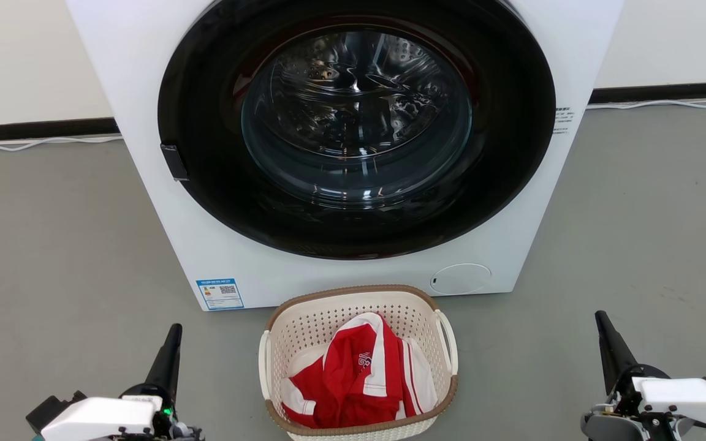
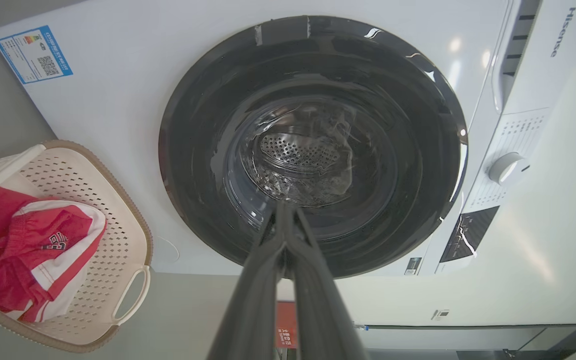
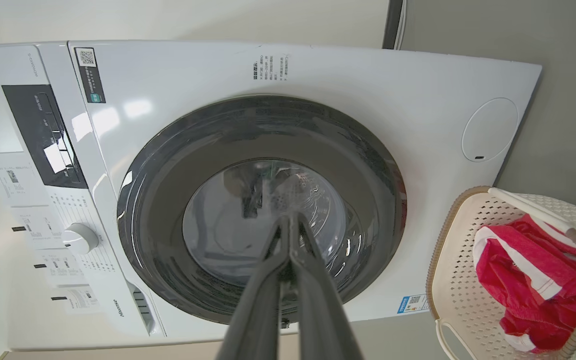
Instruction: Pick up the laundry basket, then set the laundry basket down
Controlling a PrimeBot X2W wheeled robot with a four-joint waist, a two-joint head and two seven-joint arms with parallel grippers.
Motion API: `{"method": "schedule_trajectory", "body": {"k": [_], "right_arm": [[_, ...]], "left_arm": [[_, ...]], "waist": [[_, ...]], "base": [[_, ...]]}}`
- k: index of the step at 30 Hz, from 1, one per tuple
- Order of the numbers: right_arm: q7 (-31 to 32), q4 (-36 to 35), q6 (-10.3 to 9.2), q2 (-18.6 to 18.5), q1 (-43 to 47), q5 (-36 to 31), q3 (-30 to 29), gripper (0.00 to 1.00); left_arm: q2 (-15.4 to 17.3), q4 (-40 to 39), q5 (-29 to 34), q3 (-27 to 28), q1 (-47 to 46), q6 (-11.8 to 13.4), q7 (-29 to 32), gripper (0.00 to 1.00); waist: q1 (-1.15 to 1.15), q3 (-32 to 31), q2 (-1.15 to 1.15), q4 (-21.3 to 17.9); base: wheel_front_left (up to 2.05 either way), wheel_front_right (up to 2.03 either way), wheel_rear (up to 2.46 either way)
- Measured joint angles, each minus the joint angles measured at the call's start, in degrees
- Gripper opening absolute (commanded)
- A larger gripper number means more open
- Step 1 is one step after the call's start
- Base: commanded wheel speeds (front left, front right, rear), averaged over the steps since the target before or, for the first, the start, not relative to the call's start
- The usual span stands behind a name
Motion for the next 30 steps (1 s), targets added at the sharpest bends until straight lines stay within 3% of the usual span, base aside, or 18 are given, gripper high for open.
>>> {"method": "schedule_trajectory", "body": {"k": [9,30], "right_arm": [[1.29,0.03,0.00,0.00,-0.45,4.87,-0.25,0.00],[1.29,-0.03,0.00,0.00,-0.97,4.87,-0.30,0.00]], "left_arm": [[-0.02,0.55,-5.12,0.67,-1.16,-0.69,1.27,0.00],[-0.25,0.58,-5.16,1.27,-1.43,-0.91,1.76,0.00]], "waist": [[0.00,0.10,0.00,0.04],[0.00,0.10,0.00,0.04]], "base": [[0.00,0.00,0.00],[0.00,0.00,0.00]]}}
